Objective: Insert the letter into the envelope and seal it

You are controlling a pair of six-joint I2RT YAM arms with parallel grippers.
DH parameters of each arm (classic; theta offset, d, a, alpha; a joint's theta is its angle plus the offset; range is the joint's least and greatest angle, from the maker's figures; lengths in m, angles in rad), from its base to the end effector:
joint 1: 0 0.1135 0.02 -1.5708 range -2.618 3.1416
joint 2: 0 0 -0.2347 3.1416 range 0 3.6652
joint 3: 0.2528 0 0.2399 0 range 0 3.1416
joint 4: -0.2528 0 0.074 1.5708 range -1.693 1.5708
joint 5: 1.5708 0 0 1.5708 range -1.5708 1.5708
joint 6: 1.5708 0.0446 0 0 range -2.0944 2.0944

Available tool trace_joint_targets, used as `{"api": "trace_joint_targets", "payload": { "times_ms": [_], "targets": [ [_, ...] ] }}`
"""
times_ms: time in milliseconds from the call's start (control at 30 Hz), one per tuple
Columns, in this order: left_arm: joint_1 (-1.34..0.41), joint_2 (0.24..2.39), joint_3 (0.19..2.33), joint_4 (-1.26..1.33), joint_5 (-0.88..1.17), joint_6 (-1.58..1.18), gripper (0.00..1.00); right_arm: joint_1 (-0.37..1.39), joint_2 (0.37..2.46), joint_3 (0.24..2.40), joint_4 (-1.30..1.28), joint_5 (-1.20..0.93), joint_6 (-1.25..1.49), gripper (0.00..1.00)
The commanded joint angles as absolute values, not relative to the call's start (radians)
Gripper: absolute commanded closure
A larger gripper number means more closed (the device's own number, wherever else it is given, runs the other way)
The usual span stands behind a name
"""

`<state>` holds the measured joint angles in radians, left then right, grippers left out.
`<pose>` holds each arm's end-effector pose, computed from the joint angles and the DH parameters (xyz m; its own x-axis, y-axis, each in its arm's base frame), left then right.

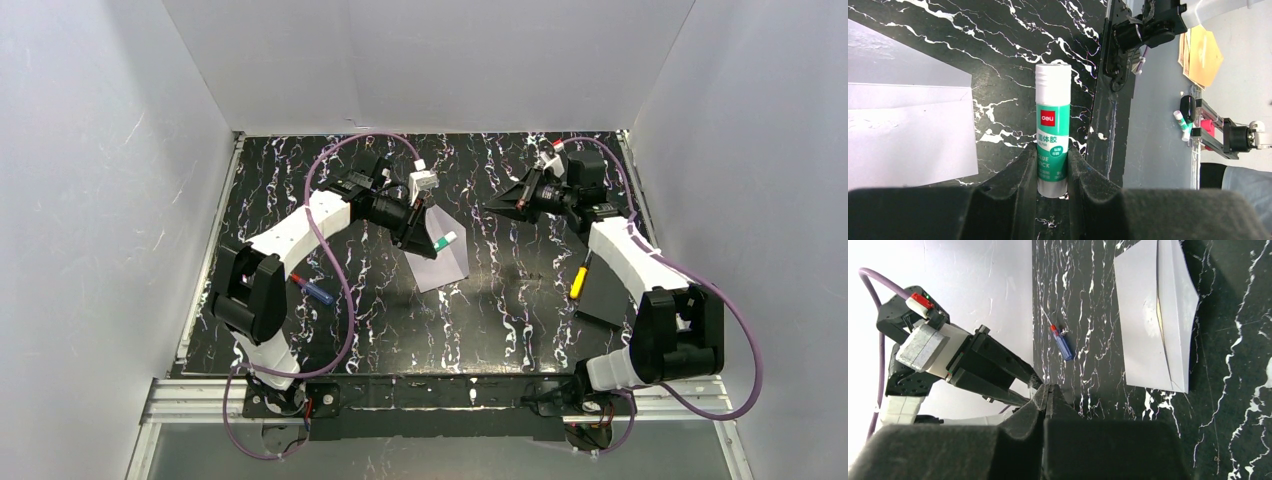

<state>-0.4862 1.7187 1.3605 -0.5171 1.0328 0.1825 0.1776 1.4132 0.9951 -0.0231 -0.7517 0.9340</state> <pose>0.2962 -0.1998 0.2460 -0.5357 0.3883 -0.7498 0.8371 0.1275 -0.5320 0.3058 0.0858 0.2603 -0.8423 0.4456 -0.3032 -0.1002 0.4233 0.9004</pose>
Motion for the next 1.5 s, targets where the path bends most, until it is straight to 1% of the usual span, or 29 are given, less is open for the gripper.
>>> {"api": "trace_joint_targets", "payload": {
  "times_ms": [0, 33, 67, 100, 167, 233, 300, 333, 400, 433, 500, 567, 633, 667, 700, 733, 900, 967, 1000, 1033, 1100, 1233, 1300, 1433, 1467],
  "targets": [
    [-0.488, 1.659, 1.363, -0.529, 1.073, 0.177, 1.00, 0.238, 1.413, 1.067, -0.070, -0.750, 0.839, 0.73],
    [-0.488, 1.661, 1.370, -0.523, 1.071, 0.171, 1.00, 0.262, 1.411, 1.071, -0.072, -0.751, 0.816, 0.55],
    [-0.488, 1.663, 1.376, -0.520, 1.068, 0.167, 1.00, 0.291, 1.412, 1.072, -0.070, -0.751, 0.809, 0.41],
    [-0.488, 1.665, 1.380, -0.516, 1.064, 0.162, 1.00, 0.325, 1.416, 1.071, -0.059, -0.755, 0.807, 0.31],
    [-0.488, 1.669, 1.384, -0.510, 1.057, 0.158, 1.00, 0.361, 1.431, 1.071, -0.047, -0.764, 0.813, 0.23],
    [-0.488, 1.664, 1.384, -0.506, 1.057, 0.156, 1.00, 0.390, 1.450, 1.069, -0.043, -0.765, 0.815, 0.20],
    [-0.488, 1.660, 1.383, -0.505, 1.064, 0.155, 1.00, 0.417, 1.470, 1.073, -0.042, -0.765, 0.815, 0.20],
    [-0.488, 1.657, 1.384, -0.503, 1.068, 0.157, 1.00, 0.428, 1.481, 1.078, -0.047, -0.763, 0.816, 0.21],
    [-0.488, 1.651, 1.380, -0.499, 1.071, 0.159, 1.00, 0.446, 1.506, 1.089, -0.057, -0.767, 0.814, 0.26],
    [-0.488, 1.646, 1.377, -0.498, 1.072, 0.161, 1.00, 0.454, 1.518, 1.095, -0.057, -0.772, 0.816, 0.33],
    [-0.488, 1.642, 1.372, -0.494, 1.074, 0.163, 1.00, 0.457, 1.534, 1.090, -0.021, -0.791, 0.842, 0.54],
    [-0.488, 1.642, 1.371, -0.495, 1.066, 0.166, 1.00, 0.457, 1.532, 1.071, 0.053, -0.801, 0.898, 0.70],
    [-0.488, 1.641, 1.366, -0.493, 1.043, 0.168, 1.00, 0.457, 1.530, 1.062, 0.093, -0.817, 0.926, 0.82],
    [-0.488, 1.640, 1.365, -0.491, 1.028, 0.169, 1.00, 0.457, 1.530, 1.061, 0.101, -0.825, 0.932, 0.86],
    [-0.488, 1.641, 1.364, -0.492, 1.011, 0.169, 1.00, 0.457, 1.527, 1.060, 0.103, -0.830, 0.935, 0.93],
    [-0.488, 1.641, 1.364, -0.493, 0.995, 0.169, 1.00, 0.457, 1.525, 1.060, 0.097, -0.832, 0.936, 0.98],
    [-0.485, 1.641, 1.360, -0.513, 0.847, 0.180, 1.00, 0.442, 1.519, 1.061, 0.083, -0.843, 0.934, 0.99],
    [-0.481, 1.640, 1.360, -0.515, 0.839, 0.181, 1.00, 0.440, 1.514, 1.061, 0.092, -0.848, 0.932, 0.70],
    [-0.481, 1.639, 1.360, -0.508, 0.838, 0.177, 1.00, 0.440, 1.512, 1.059, 0.097, -0.851, 0.930, 0.59],
    [-0.480, 1.638, 1.359, -0.500, 0.838, 0.171, 1.00, 0.440, 1.509, 1.054, 0.108, -0.856, 0.931, 0.53],
    [-0.479, 1.640, 1.358, -0.494, 0.838, 0.165, 1.00, 0.440, 1.504, 1.047, 0.122, -0.872, 0.933, 0.49],
    [-0.479, 1.649, 1.364, -0.500, 0.841, 0.167, 1.00, 0.440, 1.504, 1.040, 0.123, -0.889, 0.930, 0.50],
    [-0.479, 1.648, 1.361, -0.497, 0.849, 0.167, 1.00, 0.440, 1.509, 1.044, 0.116, -0.889, 0.925, 0.53],
    [-0.478, 1.649, 1.360, -0.500, 0.860, 0.168, 1.00, 0.440, 1.524, 1.053, 0.108, -0.880, 0.917, 0.78],
    [-0.477, 1.649, 1.360, -0.507, 0.879, 0.175, 1.00, 0.440, 1.524, 1.056, 0.103, -0.871, 0.911, 0.82]
  ]
}}
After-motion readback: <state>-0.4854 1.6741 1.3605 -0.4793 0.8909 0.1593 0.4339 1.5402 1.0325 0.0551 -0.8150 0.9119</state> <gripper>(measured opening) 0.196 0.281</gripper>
